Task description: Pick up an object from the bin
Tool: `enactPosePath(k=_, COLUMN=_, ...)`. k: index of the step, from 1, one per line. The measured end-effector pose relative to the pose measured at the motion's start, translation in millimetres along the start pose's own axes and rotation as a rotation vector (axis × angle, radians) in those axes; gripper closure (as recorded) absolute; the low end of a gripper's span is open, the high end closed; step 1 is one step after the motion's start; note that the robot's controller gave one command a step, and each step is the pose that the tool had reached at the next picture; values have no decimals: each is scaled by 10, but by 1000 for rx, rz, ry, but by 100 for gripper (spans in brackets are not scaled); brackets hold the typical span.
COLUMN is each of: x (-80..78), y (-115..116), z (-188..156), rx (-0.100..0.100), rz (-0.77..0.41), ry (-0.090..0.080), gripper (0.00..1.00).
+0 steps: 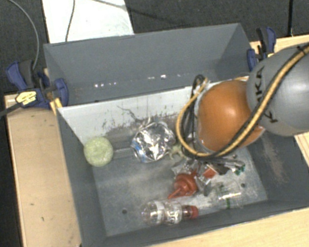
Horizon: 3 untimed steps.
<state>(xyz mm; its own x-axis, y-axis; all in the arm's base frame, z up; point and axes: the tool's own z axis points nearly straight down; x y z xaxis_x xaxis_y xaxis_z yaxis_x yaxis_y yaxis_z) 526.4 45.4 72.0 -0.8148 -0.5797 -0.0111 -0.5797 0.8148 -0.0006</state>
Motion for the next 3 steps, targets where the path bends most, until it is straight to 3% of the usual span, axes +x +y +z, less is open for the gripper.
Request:
enactPosePath(k=1, x=0, y=-1, z=0, rx=0, rz=1, ry=0, gripper=100)
enactPosePath(k=2, x=-4, y=52, z=-311, rx=-5, rz=2, ry=7, gripper=100)
enactPosePath(k=3, x=-87, y=16, z=-743, rx=-1, rz=17, ry=-1, gripper=100)
